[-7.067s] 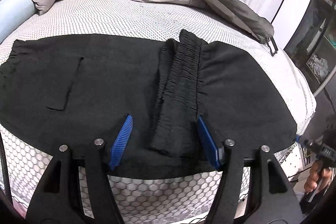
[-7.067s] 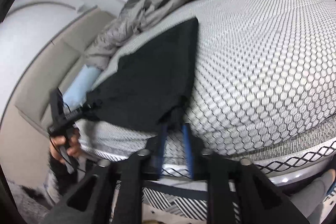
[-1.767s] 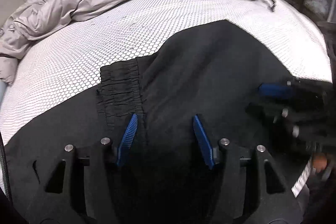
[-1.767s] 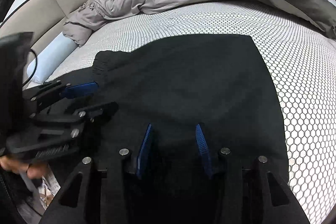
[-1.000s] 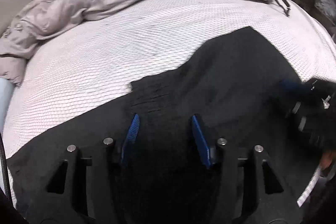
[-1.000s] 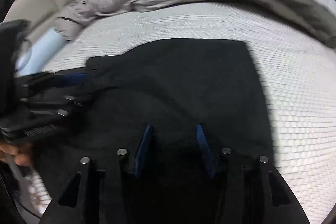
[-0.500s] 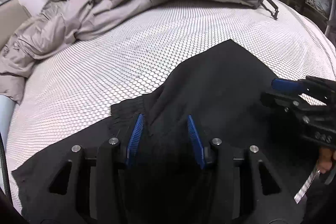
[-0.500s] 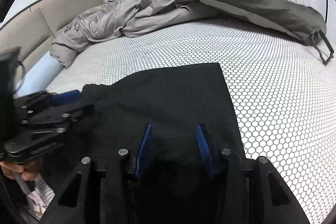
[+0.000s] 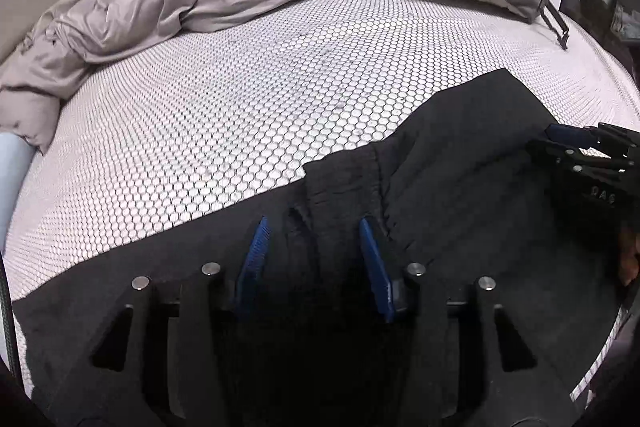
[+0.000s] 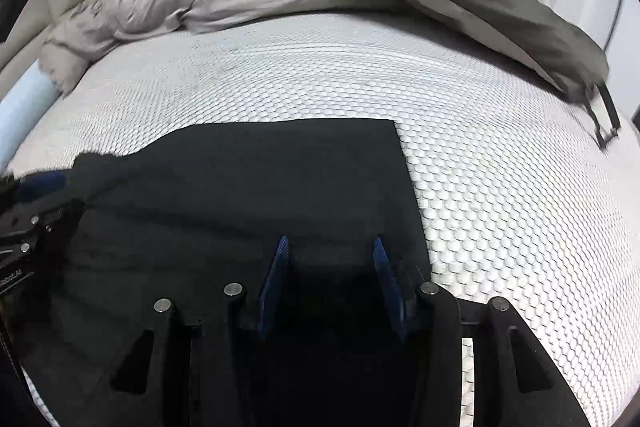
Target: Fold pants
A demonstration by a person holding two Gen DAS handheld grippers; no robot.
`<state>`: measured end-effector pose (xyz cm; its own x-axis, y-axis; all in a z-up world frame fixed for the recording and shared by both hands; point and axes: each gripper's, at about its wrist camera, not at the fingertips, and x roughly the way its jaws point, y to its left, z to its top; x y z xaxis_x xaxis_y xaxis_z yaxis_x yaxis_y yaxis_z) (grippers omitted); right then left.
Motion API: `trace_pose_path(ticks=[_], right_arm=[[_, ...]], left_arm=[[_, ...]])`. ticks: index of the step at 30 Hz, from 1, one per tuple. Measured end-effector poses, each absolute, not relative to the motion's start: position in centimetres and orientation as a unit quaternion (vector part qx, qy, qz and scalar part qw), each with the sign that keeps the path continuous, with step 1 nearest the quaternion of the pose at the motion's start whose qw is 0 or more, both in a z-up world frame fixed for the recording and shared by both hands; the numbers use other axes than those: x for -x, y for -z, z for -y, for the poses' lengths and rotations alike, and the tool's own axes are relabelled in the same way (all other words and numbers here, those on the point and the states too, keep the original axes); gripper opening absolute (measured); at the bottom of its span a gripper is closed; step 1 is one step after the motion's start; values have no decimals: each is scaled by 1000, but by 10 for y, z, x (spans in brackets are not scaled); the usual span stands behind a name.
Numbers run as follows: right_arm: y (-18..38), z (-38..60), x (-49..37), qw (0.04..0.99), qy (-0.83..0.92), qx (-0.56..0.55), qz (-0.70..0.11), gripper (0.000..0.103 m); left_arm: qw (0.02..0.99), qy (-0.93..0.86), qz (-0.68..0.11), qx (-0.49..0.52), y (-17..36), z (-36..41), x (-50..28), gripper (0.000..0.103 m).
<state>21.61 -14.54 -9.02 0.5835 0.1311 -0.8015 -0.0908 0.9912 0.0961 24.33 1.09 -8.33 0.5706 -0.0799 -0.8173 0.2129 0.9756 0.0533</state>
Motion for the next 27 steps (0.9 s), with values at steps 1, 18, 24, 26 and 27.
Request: trace_pose_path(ticks=[1,18,24,26,27], right_arm=[[87,146,-214,891,-67,-21,-449,44],[95,128,-272,879,-36,12,-475,45],[63,150,-212,896,-99,-27,-432,47],[59,141,-186,899,-130,-23,-417,50],[61,136,-180,896,-146,-29,-419,50]], left_arm=[[885,74,-454,-73,81,-12,-241,42],[875,88,-468,-91,88,25,-273,44],[899,126,-416,-60,45,26,-202,43],[898,160,-403,-75,45,36,-172,43],[894,168,-407,-80,49,39,-165,43]])
